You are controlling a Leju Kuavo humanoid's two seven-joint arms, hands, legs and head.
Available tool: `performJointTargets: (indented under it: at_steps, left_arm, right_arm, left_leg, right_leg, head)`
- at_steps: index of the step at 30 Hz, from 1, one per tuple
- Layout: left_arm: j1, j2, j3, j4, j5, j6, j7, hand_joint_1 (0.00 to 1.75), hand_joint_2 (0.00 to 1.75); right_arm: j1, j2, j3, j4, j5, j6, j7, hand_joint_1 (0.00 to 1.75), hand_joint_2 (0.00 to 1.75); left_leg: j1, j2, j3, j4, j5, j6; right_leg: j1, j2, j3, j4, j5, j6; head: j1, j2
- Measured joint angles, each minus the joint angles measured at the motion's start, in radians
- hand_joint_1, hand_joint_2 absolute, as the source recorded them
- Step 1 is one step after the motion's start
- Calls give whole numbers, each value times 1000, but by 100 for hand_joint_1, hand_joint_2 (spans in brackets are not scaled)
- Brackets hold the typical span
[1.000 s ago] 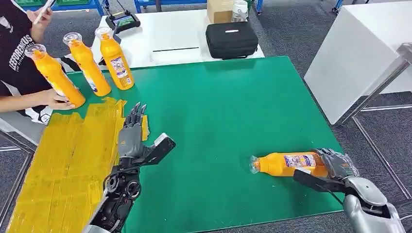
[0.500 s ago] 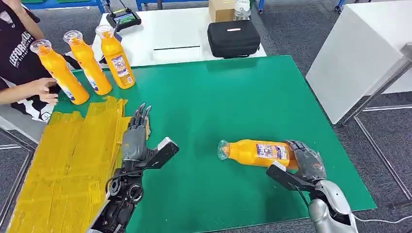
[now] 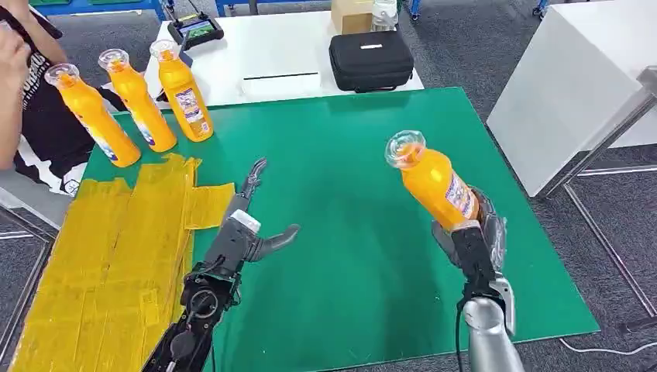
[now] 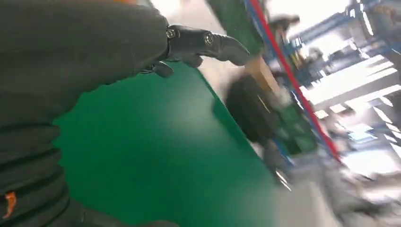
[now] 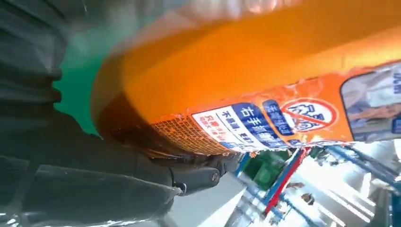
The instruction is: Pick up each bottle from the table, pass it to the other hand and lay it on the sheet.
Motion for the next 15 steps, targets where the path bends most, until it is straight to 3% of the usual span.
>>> performJointTargets:
  at_steps: [8,15]
  left_arm:
    - [-2,0,-3,-39,187,-135,3,0,175]
    - [-19,0,-15,-45,229,-171,12,0,175]
  right_arm:
    - [-134,72,67,151,-152,119,-50,175,175]
    - [-186,123,163,241,-165,185,-81,175,175]
  left_leg:
    - [0,0,-1,0,2,-1]
    - [0,0,-2,0,1,-1]
  right_leg:
    - [0,0,0,0,0,0]
    - [0,0,-2,0,0,0]
  head:
    - [0,0]
    - [0,0]
